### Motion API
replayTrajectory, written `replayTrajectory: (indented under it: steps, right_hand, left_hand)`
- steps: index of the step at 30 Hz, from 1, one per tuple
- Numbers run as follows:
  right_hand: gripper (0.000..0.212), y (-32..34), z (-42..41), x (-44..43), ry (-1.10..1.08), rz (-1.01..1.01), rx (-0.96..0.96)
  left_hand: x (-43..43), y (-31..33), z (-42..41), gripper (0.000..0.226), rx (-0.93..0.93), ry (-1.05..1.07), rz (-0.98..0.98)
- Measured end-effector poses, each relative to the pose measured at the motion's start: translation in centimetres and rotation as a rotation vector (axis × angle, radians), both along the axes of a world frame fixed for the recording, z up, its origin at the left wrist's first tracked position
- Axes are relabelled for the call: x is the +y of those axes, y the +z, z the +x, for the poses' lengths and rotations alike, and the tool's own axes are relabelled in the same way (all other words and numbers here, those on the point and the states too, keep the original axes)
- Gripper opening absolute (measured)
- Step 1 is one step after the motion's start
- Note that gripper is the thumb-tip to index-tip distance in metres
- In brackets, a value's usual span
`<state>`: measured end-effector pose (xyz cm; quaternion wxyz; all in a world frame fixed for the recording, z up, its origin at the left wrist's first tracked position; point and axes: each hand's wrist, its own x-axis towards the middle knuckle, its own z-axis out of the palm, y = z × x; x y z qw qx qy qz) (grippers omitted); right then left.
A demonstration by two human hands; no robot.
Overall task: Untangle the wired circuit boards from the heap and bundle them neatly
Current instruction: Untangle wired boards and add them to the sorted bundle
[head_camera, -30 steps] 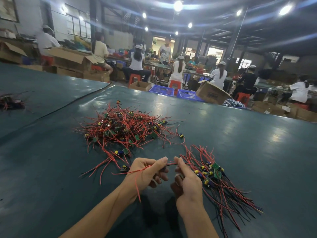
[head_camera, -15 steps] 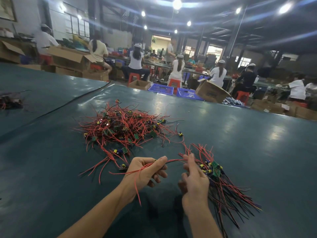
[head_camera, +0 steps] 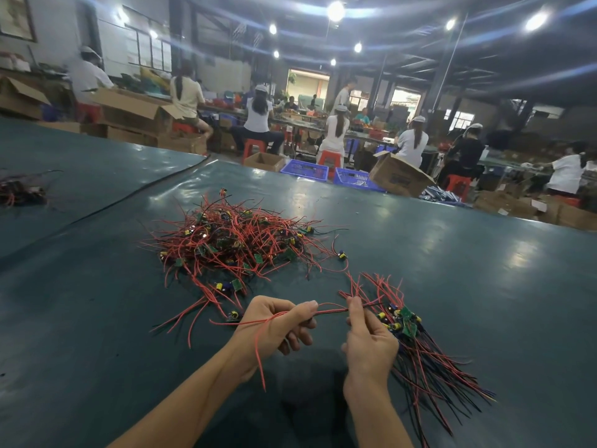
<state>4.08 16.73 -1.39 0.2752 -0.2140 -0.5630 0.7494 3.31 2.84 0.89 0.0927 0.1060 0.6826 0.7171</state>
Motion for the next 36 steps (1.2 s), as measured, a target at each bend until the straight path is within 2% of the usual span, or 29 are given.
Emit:
replayTrajectory:
  steps: [5,8,14,18,22,27,32,36]
  right_hand:
    - [0.034,-0.6,-1.0,1.7,-0.136,0.119,0.047]
    - [0.029,-0.9,-1.2,2.2,-0.169,0.074,0.044]
    - [0.028,-0.8,-0.6,1.8,-0.096,-0.011,0.059]
    - [0.032,-0.6,-0.3,1.9,-0.071,0.011,0.069]
    - [0.024,-0.3,0.0,1.7,-0.06,0.002,0.082]
    - [0.019,0.0,0.3,1.5,-0.026,0.009,0.07]
    - [0.016,0.5,0.5,1.8,-0.019,-0.072,0.073]
    - [0.017,0.6,0.4,1.9,0.046,-0.133,0.052]
  left_hand:
    - [-0.1,0.1,0.0,0.039,-0.013,-0.017,0.023]
    - [-0.1,0.1,0.1,0.04,-0.022,-0.017,0.031]
    - [-0.3,0.2,-0.3,0.042,-0.077,0.09,0.185]
    - [-0.6,0.2,-0.6,0.034,-0.025,0.072,0.231]
    - [-0.7,-0.3,-1.0,0.03,-0.023,0.176,0.285]
    - [-1.1,-0.2,-1.4,0.031,-0.085,0.261,0.461]
    - [-1.6,0.3,-1.7,0.032,-0.094,0.356,0.524]
    - [-2.2,0.8,-2.0,0.025,-0.082,0.307,0.514]
